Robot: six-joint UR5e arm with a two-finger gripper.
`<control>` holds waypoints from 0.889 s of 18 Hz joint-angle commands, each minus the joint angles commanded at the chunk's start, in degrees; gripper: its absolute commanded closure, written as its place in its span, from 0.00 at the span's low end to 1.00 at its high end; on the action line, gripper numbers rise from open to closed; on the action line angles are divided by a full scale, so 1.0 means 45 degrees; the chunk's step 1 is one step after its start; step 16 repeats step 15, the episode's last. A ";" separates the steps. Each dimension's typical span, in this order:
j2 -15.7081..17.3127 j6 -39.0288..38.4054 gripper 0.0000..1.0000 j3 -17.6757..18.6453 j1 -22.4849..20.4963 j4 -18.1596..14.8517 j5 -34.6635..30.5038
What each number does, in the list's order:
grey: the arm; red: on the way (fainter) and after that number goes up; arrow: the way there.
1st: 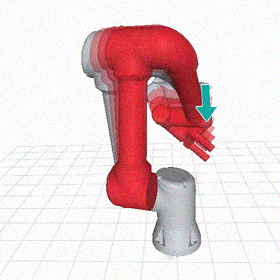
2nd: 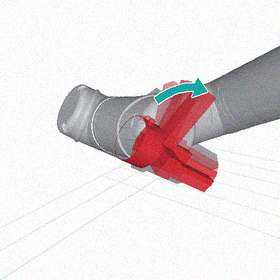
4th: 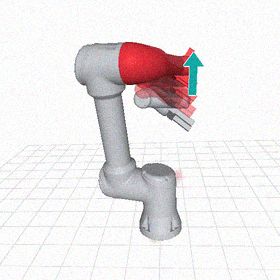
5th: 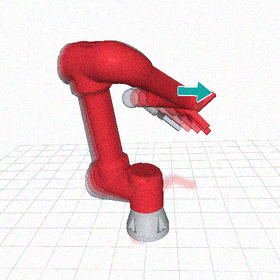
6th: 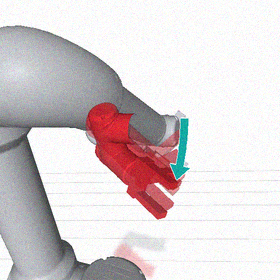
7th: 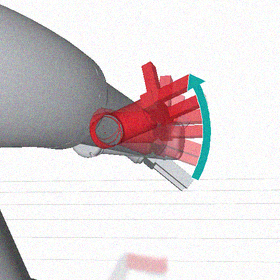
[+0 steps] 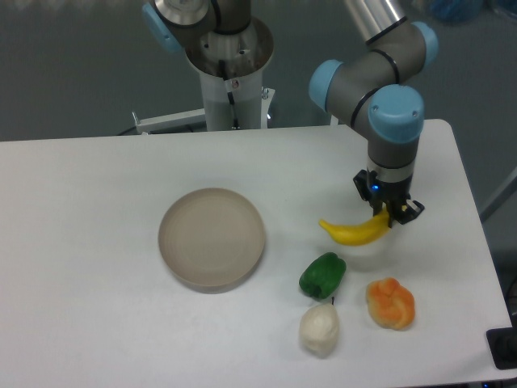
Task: Pick up the banana from the table
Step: 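Lift the grasped yellow banana up off the table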
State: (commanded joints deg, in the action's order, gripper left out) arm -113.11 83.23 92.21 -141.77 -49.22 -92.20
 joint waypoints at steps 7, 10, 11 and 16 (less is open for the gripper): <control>-0.0743 -0.0684 0.68 -0.1427 0.0470 -0.0020 -0.0038; -0.0938 -0.0820 0.68 -0.1702 0.0489 -0.0039 -0.0058; -0.0958 -0.0801 0.68 -0.1721 0.0489 -0.0039 -0.0039; -0.0977 -0.0801 0.68 -0.1780 0.0489 -0.0020 -0.0058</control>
